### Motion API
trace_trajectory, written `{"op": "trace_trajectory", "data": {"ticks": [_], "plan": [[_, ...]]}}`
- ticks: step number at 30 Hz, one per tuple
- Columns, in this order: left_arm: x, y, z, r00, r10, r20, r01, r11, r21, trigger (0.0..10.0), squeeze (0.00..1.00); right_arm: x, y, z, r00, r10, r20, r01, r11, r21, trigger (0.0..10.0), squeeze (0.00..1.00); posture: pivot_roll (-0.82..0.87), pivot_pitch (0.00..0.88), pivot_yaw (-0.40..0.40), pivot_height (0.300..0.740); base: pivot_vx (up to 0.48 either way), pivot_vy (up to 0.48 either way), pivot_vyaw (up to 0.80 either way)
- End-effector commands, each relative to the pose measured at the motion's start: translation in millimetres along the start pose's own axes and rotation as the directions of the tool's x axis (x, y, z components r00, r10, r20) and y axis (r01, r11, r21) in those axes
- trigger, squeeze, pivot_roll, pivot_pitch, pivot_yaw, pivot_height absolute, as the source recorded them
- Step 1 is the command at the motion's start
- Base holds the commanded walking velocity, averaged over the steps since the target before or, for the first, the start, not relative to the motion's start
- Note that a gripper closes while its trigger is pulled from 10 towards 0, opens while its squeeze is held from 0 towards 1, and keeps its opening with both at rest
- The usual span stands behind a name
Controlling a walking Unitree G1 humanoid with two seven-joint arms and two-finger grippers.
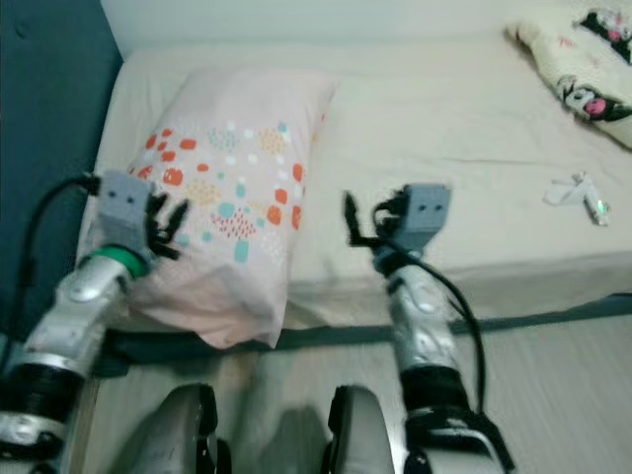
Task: Clean up the room
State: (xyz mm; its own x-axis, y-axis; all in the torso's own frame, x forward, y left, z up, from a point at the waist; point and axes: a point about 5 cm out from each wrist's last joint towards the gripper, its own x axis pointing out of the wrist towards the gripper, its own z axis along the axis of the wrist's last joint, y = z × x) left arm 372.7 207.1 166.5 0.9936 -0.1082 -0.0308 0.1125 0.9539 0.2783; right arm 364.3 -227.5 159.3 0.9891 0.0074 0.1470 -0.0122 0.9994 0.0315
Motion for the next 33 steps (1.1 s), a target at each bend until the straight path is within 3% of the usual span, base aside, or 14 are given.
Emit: {"op": "trace_trajectory", "data": {"ticks": [1,3,5,25,27,28,29,33], "plan": [[-1.7,11.9,-11.8,0.999,0.022,-0.049,-0.022,1.0,0.014,10.0,0.0,-3.0,-15.8,-5.3,0.998,-0.056,-0.038,0.056,0.998,0.005,10.0,0.0,0.06,0.084,0.047,0.609,0.0,0.0,0.0],[1.0,34.6,-14.7,0.987,0.113,-0.113,-0.11,0.993,0.033,10.0,0.0,-2.0,-35.8,-3.7,0.991,-0.085,-0.099,0.08,0.995,-0.056,10.0,0.0,0.06,0.088,0.045,0.609,0.0,0.0,0.0],[1.6,44.5,-13.8,0.979,0.152,-0.136,-0.147,0.988,0.048,10.0,0.0,0.3,-44.4,2.2,0.988,-0.114,-0.107,0.104,0.989,-0.102,10.0,0.0,0.06,0.09,0.039,0.609,0.0,0.0,0.0],[5.3,57.0,-7.4,0.982,0.148,-0.118,-0.147,0.989,0.018,10.0,0.0,1.1,-60.4,10.4,0.99,-0.09,-0.104,0.081,0.993,-0.086,10.0,0.0,0.06,0.105,0.046,0.609,0.0,0.0,0.0],[6.6,41.0,-10.6,0.991,0.099,-0.095,-0.107,0.991,-0.086,10.0,0.0,3.3,-34.8,2.2,0.996,0.005,-0.088,-0.003,1.0,0.019,10.0,0.0,0.06,0.1,0.048,0.609,0.0,0.0,0.0],[6.6,41.0,-10.6,0.991,0.099,-0.095,-0.107,0.991,-0.086,10.0,0.0,3.3,-34.8,2.2,0.996,0.005,-0.088,-0.003,1.0,0.019,10.0,0.0,0.06,0.1,0.048,0.609,0.0,0.0,0.0],[6.7,35.7,-12.8,0.992,0.075,-0.097,-0.088,0.987,-0.136,10.0,0.0,3.5,-27.4,-0.2,0.996,0.034,-0.084,-0.03,0.998,0.047,10.0,0.0,0.06,0.1,0.048,0.609,0.0,0.0,0.0],[-2.5,-0.1,-34.2,0.994,-0.03,-0.103,-0.002,0.954,-0.301,10.0,0.0,-0.9,25.5,-19.4,0.985,0.157,-0.074,-0.151,0.985,0.081,10.0,0.0,0.06,0.09,0.044,0.609,0.0,0.0,0.0]]}}
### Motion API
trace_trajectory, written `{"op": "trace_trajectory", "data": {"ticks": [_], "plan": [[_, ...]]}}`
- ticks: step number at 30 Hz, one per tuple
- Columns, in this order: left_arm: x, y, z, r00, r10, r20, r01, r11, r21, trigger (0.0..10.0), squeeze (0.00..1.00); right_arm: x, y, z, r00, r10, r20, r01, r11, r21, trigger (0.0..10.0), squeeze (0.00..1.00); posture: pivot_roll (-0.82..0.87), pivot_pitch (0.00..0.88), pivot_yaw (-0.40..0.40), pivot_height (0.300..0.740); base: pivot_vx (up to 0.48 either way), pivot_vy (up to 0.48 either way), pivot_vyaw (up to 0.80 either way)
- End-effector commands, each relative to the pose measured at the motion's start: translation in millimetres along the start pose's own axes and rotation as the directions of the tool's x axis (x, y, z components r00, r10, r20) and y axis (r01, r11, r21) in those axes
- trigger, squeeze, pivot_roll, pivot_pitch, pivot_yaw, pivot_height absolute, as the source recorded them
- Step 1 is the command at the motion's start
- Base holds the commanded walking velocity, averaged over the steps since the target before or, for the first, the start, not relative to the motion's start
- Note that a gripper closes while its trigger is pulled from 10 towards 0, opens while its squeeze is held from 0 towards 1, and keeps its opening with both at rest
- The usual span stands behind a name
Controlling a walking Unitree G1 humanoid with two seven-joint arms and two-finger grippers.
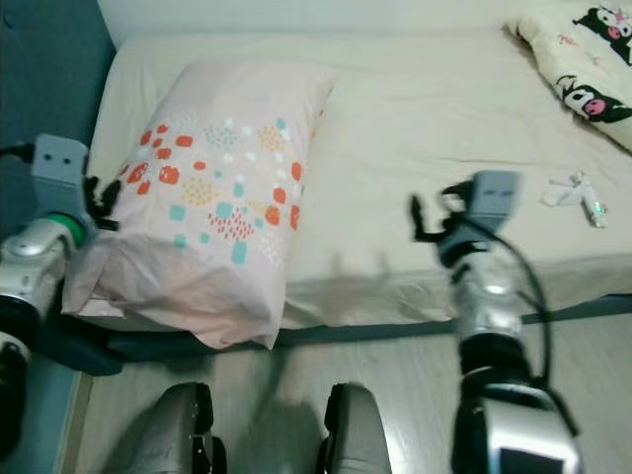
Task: Clean up the room
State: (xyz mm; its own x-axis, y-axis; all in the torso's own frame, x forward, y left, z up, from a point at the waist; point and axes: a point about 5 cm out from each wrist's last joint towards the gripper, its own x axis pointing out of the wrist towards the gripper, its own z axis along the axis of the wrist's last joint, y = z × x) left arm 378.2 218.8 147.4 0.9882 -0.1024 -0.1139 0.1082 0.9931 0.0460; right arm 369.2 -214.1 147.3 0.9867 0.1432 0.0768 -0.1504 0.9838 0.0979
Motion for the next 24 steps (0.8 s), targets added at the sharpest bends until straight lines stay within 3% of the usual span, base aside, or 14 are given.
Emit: {"op": "trace_trajectory", "data": {"ticks": [1,4,6,8,10,12,13,14,21,24], "plan": [[-6.1,-3.5,-14.3,1.0,-0.007,-0.024,0.005,0.998,-0.069,10.0,0.0,-1.9,12.3,-7.7,1.0,0.024,-0.003,-0.024,1.0,-0.007,10.0,0.0,0.06,0.09,0.044,0.609,0.0,0.0,0.0],[-8.3,-9.7,-18.5,1.0,-0.005,-0.012,0.004,0.995,-0.098,10.0,0.0,-1.6,23.7,-11.6,0.999,0.037,0.007,-0.037,0.999,-0.013,10.0,0.0,0.06,0.09,0.044,0.609,0.0,0.0,0.0],[-11.6,-22.7,-20.3,1.0,-0.014,0.01,0.015,0.993,-0.114,10.0,0.0,1.4,38.5,-14.2,1.0,0.007,0.023,-0.008,0.999,0.037,10.0,0.0,0.06,0.087,0.037,0.609,0.0,0.0,0.0],[-12.6,-26.2,-20.6,1.0,-0.017,0.016,0.019,0.993,-0.118,10.0,0.0,2.0,42.1,-14.9,1.0,-0.002,0.026,0.001,0.999,0.052,10.0,0.0,0.06,0.087,0.035,0.609,0.0,0.0,0.0],[-14.4,-35.0,-16.7,0.999,-0.037,0.038,0.042,0.989,-0.143,10.0,0.0,3.9,51.4,-11.9,0.999,0.003,0.049,-0.007,0.996,0.091,10.0,0.0,0.06,0.077,0.031,0.609,0.0,0.0,0.0],[-17.1,-46.5,0.3,0.99,-0.064,0.122,0.078,0.991,-0.106,10.0,0.0,4.0,63.9,-4.0,0.994,0.037,0.098,-0.05,0.991,0.124,10.0,0.0,0.06,0.075,0.032,0.609,0.0,0.0,0.0],[-17.1,-46.5,0.3,0.99,-0.064,0.122,0.078,0.991,-0.106,10.0,0.0,4.0,63.9,-4.0,0.994,0.037,0.098,-0.05,0.991,0.124,10.0,0.0,0.06,0.075,0.032,0.609,0.0,0.0,0.0],[-18.5,-49.7,12.4,0.982,-0.071,0.177,0.084,0.994,-0.068,10.0,0.0,1.9,65.1,-0.6,0.991,0.037,0.125,-0.052,0.991,0.124,10.0,0.0,0.07,0.074,0.032,0.609,0.0,0.0,0.0],[-23.1,-49.4,19.1,0.977,-0.069,0.201,0.081,0.995,-0.052,10.0,0.0,-3.1,67.0,1.2,0.988,0.038,0.148,-0.055,0.992,0.116,10.0,0.0,0.06,0.074,0.035,0.609,0.0,0.0,0.0],[-24.1,-53.0,20.2,0.974,-0.084,0.211,0.093,0.995,-0.03,10.0,0.0,-3.8,69.9,3.2,0.985,0.043,0.169,-0.069,0.986,0.152,10.0,0.0,0.06,0.077,0.037,0.609,0.0,0.0,0.0]]}}
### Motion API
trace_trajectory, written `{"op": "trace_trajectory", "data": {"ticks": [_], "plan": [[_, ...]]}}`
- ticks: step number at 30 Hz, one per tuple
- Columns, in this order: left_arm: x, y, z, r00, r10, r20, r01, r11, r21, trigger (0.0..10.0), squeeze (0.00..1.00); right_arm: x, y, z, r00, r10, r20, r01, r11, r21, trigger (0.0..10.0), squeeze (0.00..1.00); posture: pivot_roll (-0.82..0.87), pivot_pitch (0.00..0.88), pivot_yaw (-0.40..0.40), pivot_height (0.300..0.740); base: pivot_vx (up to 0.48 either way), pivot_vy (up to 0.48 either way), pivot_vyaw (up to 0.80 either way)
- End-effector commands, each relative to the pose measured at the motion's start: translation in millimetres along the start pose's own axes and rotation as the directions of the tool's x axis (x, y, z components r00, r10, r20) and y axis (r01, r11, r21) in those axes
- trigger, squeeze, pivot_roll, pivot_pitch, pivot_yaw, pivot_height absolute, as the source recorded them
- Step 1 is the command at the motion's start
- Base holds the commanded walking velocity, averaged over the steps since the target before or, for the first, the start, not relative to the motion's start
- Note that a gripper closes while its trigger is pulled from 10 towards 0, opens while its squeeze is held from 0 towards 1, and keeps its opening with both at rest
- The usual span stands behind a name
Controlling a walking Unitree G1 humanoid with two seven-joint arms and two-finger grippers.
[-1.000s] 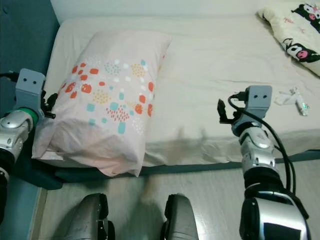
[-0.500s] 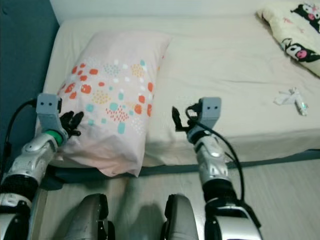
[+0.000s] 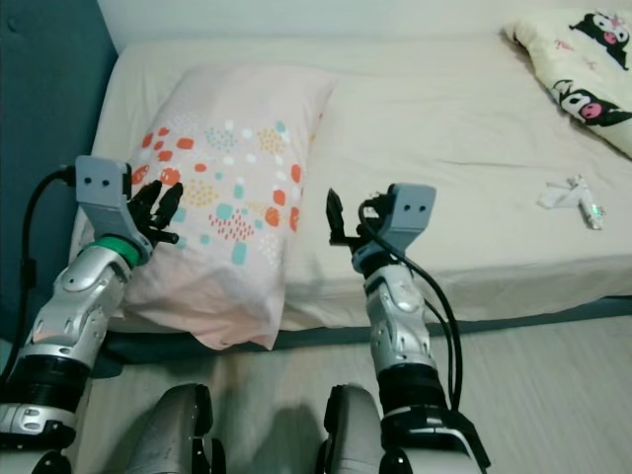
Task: Clean up the room
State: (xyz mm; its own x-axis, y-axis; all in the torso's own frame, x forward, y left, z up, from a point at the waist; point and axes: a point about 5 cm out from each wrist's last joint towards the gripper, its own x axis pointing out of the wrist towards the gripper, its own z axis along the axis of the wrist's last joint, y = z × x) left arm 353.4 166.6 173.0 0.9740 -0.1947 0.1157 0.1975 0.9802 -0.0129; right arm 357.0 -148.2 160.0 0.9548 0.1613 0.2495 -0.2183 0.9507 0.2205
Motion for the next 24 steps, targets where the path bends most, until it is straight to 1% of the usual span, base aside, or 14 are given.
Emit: {"op": "trace_trajectory", "data": {"ticks": [1,5,9,15,17,19,21,24], "plan": [[-3.7,-2.0,-4.0,1.0,-0.007,-0.02,0.007,1.0,0.016,10.0,0.0,-2.4,2.9,-3.5,1.0,-0.001,-0.008,0.001,1.0,0.025,10.0,0.0,0.07,0.077,0.037,0.609,0.0,0.0,0.0],[-5.6,-8.7,-0.8,1.0,-0.019,-0.016,0.019,1.0,0.01,10.0,0.0,-2.1,5.9,-4.9,1.0,-0.012,-0.019,0.012,1.0,0.027,10.0,0.0,0.06,0.076,0.035,0.609,0.0,0.0,0.0],[-7.0,-10.1,-1.5,1.0,-0.013,-0.021,0.013,1.0,0.016,10.0,0.0,-3.8,5.2,-4.8,0.999,-0.026,-0.023,0.026,1.0,0.002,10.0,0.0,0.06,0.079,0.031,0.609,0.0,0.0,0.0],[-7.3,-10.9,-2.2,1.0,-0.009,-0.024,0.009,1.0,0.018,10.0,0.0,-5.2,3.9,-4.7,0.999,-0.025,-0.023,0.025,1.0,-0.002,10.0,0.0,0.06,0.078,0.03,0.609,0.0,0.0,0.0],[-6.7,-13.7,-3.1,1.0,-0.008,-0.025,0.008,1.0,0.02,10.0,0.0,-6.9,0.4,-5.7,0.999,-0.033,-0.025,0.033,0.999,0.003,10.0,0.0,0.06,0.078,0.03,0.619,0.0,0.0,0.0],[-6.2,-16.2,-3.6,1.0,-0.011,-0.024,0.012,1.0,0.027,10.0,0.0,-7.5,-1.0,-6.2,0.999,-0.038,-0.027,0.038,0.999,-0.003,10.0,0.0,0.06,0.078,0.03,0.624,0.0,0.0,0.0],[-5.6,-20.6,-4.7,0.999,-0.018,-0.027,0.019,0.999,0.035,10.0,0.0,-8.0,-2.2,-6.5,0.999,-0.042,-0.03,0.041,0.999,-0.017,10.0,0.0,0.05,0.076,0.033,0.639,0.0,0.0,0.0],[-5.8,-21.2,-4.9,0.999,-0.019,-0.029,0.02,0.999,0.034,10.0,0.0,-8.3,-2.3,-6.5,0.999,-0.042,-0.03,0.042,0.999,-0.017,10.0,0.0,0.05,0.076,0.033,0.644,0.0,0.0,0.0]]}}
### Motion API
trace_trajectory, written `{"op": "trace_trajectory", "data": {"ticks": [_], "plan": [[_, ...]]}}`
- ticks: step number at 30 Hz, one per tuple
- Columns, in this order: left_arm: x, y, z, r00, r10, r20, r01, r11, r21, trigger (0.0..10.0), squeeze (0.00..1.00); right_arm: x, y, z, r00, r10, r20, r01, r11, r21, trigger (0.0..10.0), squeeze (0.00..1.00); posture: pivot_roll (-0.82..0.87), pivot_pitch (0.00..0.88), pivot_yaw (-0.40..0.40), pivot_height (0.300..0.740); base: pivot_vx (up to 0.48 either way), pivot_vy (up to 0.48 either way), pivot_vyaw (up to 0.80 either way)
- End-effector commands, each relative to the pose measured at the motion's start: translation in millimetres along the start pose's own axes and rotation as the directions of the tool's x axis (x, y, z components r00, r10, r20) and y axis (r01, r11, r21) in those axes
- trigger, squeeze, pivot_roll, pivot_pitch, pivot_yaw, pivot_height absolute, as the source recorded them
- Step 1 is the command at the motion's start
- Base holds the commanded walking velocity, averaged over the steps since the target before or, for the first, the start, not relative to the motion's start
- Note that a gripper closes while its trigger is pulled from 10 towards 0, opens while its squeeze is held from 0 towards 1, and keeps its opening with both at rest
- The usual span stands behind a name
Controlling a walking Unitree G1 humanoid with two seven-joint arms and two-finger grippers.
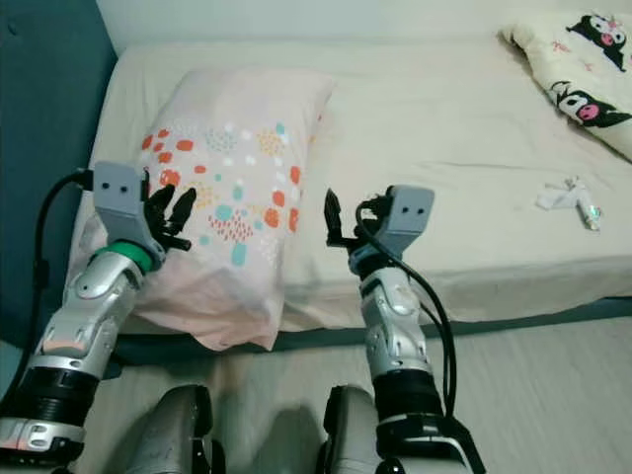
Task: Clean up the room
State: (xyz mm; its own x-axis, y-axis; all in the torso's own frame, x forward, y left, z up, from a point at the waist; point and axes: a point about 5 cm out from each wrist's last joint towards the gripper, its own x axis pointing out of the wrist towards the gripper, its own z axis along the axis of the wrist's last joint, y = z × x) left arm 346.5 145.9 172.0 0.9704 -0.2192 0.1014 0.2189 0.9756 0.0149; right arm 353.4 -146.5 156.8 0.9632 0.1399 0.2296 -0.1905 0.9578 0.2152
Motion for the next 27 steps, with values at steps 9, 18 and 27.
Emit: {"op": "trace_trajectory", "data": {"ticks": [9,18,27], "plan": [[1.0,-11.6,-1.1,1.0,-0.02,-0.01,0.02,1.0,0.003,10.0,0.0,-6.4,-6.0,-4.8,0.999,-0.026,-0.022,0.026,1.0,-0.005,10.0,0.0,0.05,0.078,0.038,0.679,0.0,0.0,0.0],[2.7,-14.5,-0.4,1.0,-0.028,-0.008,0.028,1.0,0.003,10.0,0.0,-6.8,-6.5,-5.3,0.999,-0.028,-0.024,0.028,1.0,-0.003,10.0,0.0,0.05,0.078,0.039,0.709,0.0,0.0,0.0],[3.5,-20.1,-2.2,0.999,-0.046,-0.009,0.047,0.999,0.018,10.0,0.0,-6.8,-7.0,-5.9,0.999,-0.03,-0.026,0.03,1.0,-0.004,10.0,0.0,0.04,0.075,0.042,0.74,0.0,0.0,0.0]]}}
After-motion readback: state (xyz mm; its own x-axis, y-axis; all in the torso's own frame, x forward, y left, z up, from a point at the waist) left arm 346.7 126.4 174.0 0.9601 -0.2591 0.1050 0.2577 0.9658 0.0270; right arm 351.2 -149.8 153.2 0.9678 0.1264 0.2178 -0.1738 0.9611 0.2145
